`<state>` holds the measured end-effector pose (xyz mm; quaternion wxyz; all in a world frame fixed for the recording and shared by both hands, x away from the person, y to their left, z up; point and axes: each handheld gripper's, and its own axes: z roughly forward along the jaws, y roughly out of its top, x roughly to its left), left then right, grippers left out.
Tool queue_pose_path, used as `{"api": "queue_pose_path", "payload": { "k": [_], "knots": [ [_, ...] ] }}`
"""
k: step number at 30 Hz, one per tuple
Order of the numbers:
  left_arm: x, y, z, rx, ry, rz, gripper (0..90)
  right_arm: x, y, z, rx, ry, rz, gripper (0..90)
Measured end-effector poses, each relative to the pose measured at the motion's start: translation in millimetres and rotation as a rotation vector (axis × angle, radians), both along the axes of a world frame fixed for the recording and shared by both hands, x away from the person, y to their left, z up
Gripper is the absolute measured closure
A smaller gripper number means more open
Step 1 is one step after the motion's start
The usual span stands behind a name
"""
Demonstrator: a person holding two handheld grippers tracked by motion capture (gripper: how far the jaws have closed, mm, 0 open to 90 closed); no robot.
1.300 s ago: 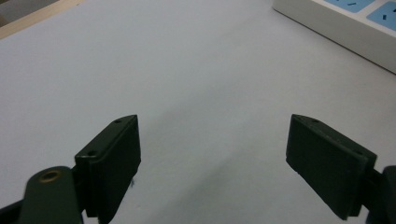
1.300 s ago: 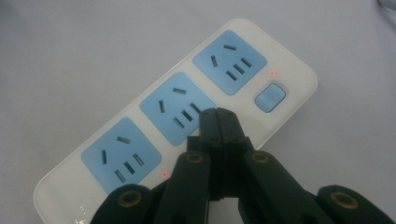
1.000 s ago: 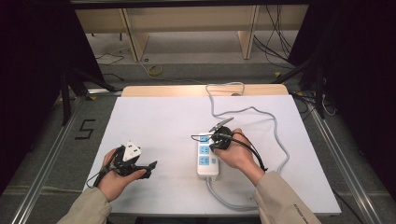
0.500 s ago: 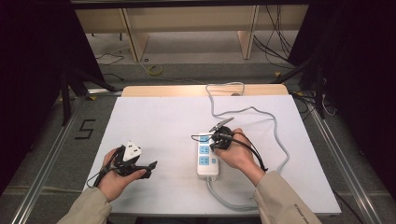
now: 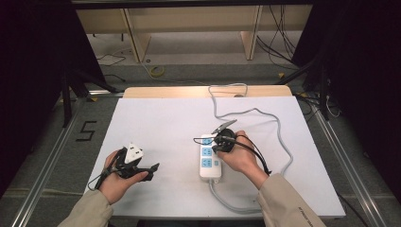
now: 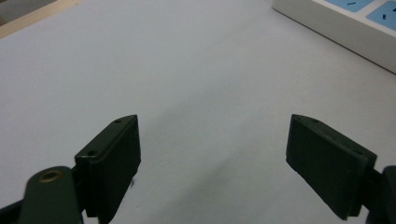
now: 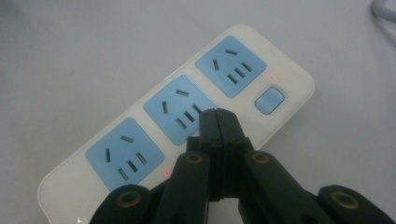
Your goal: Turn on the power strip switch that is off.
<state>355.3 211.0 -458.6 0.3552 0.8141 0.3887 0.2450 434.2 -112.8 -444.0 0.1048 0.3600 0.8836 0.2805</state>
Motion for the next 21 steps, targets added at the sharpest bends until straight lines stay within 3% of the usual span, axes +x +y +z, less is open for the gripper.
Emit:
{"api": "queue_pose_path", "payload": {
  "k": [21],
  "knots": [
    [-0.2,0.2,0.1,-0.001,-0.003,0.001,17.7,-4.1,-13.4,7.8,0.053,-0.039,-0.016,88.7]
  ]
}}
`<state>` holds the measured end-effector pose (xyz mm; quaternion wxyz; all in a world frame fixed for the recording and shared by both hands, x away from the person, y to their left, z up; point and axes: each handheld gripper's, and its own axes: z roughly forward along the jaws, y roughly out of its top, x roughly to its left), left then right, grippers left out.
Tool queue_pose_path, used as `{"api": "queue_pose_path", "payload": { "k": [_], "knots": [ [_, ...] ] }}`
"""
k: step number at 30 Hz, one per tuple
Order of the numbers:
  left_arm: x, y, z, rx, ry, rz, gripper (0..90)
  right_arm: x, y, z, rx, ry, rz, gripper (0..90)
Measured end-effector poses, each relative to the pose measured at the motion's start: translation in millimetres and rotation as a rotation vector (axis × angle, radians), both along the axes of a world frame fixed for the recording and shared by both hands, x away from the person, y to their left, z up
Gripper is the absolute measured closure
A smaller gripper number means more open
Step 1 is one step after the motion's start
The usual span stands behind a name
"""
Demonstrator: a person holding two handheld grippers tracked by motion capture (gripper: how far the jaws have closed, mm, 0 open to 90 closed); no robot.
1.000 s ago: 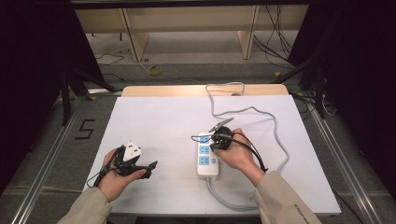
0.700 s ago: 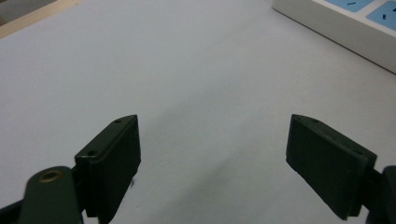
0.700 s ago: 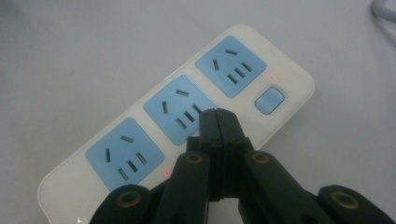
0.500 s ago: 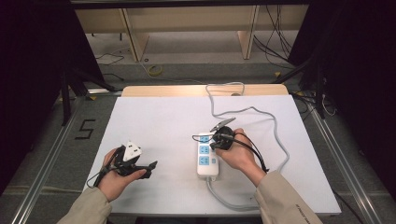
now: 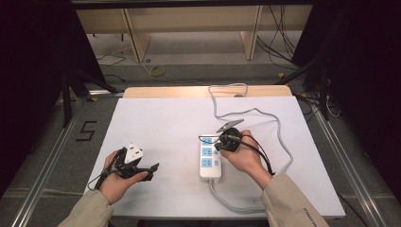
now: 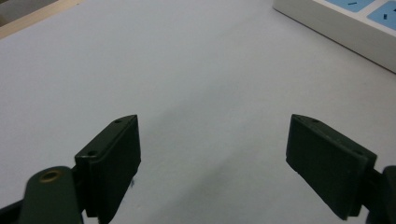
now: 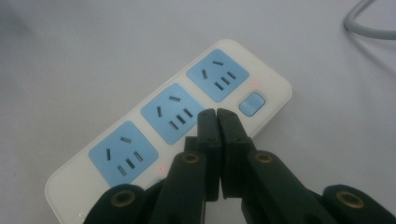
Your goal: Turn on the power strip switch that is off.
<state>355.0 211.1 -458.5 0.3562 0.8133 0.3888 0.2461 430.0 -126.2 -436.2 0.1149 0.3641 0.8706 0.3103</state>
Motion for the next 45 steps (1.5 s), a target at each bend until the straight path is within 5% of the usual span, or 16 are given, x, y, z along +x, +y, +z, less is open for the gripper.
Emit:
{"api": "queue_pose_path", "payload": {
  "k": [32,45],
  "knots": [
    [0.1,0.5,-0.3,0.002,0.004,0.005,17.6,-12.0,-28.4,9.3,0.059,-0.043,-0.036,80.5],
    [0.2,0.6,-0.3,0.004,0.005,0.005,17.6,-18.2,-44.7,10.4,0.094,-0.045,-0.055,69.5]
  ]
}}
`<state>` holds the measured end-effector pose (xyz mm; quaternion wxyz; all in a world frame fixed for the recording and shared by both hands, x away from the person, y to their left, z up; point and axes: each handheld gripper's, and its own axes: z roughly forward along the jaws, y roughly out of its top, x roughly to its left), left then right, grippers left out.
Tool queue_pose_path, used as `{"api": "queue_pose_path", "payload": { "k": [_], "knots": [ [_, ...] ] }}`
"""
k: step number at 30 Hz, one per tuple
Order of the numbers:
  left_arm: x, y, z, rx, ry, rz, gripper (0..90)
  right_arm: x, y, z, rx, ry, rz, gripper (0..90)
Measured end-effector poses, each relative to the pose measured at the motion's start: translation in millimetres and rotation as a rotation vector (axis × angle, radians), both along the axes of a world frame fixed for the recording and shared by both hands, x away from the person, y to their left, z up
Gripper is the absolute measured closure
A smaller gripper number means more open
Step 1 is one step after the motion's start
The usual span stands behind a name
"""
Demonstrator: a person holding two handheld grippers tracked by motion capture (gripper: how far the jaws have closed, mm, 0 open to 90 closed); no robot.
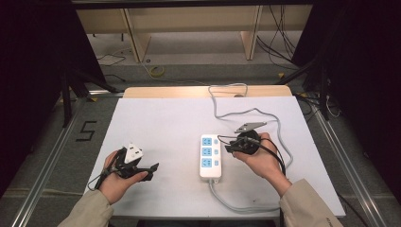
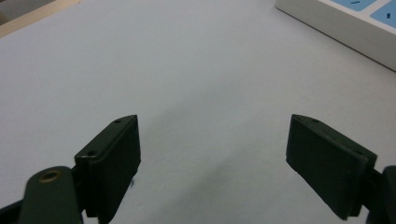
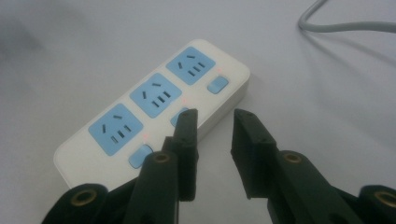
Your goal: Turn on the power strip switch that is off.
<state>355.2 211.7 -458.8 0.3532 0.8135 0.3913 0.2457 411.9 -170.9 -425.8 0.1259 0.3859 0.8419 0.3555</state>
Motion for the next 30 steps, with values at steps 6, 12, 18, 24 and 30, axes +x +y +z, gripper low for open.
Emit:
{"api": "queue_pose_path", "payload": {
  "k": [6,12,18,24,30],
  "knots": [
    [0.0,0.5,-0.3,0.003,0.0,0.005,17.8,-1.5,-5.5,-0.8,0.006,-0.003,-0.008,65.8],
    [-0.2,0.6,-0.4,0.001,0.002,0.005,17.7,-3.9,-12.4,-0.5,0.019,-0.009,-0.015,61.6],
    [-0.4,1.2,-0.4,0.006,0.008,0.007,18.3,-6.1,-22.4,-0.4,0.04,-0.032,-0.022,54.6],
    [-0.5,1.2,-0.4,0.006,0.008,0.007,18.3,-8.3,-32.5,-2.5,0.06,-0.052,-0.029,48.4],
    [-0.6,1.5,-0.5,0.005,0.008,0.006,18.2,-13.1,-42.3,-6.1,0.074,-0.064,-0.038,42.5]
  ]
}}
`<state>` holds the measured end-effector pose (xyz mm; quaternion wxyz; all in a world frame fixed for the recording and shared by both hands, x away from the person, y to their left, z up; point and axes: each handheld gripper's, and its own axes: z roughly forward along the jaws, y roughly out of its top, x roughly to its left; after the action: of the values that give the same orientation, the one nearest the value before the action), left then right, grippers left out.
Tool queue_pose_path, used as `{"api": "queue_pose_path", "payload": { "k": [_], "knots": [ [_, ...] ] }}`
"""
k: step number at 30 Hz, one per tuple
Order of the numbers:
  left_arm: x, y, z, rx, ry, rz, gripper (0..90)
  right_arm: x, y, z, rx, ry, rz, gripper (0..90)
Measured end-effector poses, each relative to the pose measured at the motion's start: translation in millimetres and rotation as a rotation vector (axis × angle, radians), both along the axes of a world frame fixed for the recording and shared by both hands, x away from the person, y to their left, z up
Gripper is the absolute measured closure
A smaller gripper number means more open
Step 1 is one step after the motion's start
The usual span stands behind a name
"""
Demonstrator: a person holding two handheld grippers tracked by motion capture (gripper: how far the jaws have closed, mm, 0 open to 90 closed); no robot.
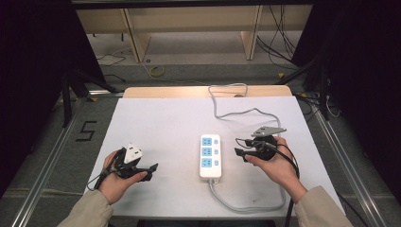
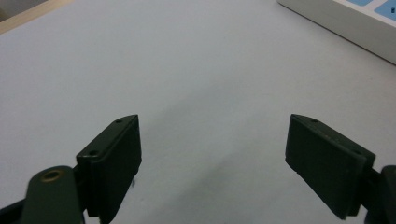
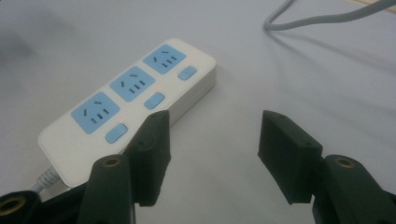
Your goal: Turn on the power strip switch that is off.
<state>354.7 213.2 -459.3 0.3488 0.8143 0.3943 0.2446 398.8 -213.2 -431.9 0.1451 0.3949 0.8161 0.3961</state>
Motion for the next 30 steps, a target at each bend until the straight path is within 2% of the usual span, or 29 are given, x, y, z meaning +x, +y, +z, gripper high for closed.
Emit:
{"api": "queue_pose_path", "payload": {
  "k": [7,16,30],
  "knots": [
    [-0.4,0.8,0.1,0.003,0.003,-0.002,18.2,-9.7,-14.9,-3.6,0.04,-0.029,-0.016,37.0],
    [-0.5,0.6,0.1,0.003,0.002,-0.003,18.2,-24.2,-30.8,-9.9,0.064,-0.047,-0.027,34.3],
    [-0.2,0.7,0.1,0.003,0.004,-0.003,17.8,-33.3,-40.1,-11.9,0.084,-0.062,-0.041,33.5]
  ]
}}
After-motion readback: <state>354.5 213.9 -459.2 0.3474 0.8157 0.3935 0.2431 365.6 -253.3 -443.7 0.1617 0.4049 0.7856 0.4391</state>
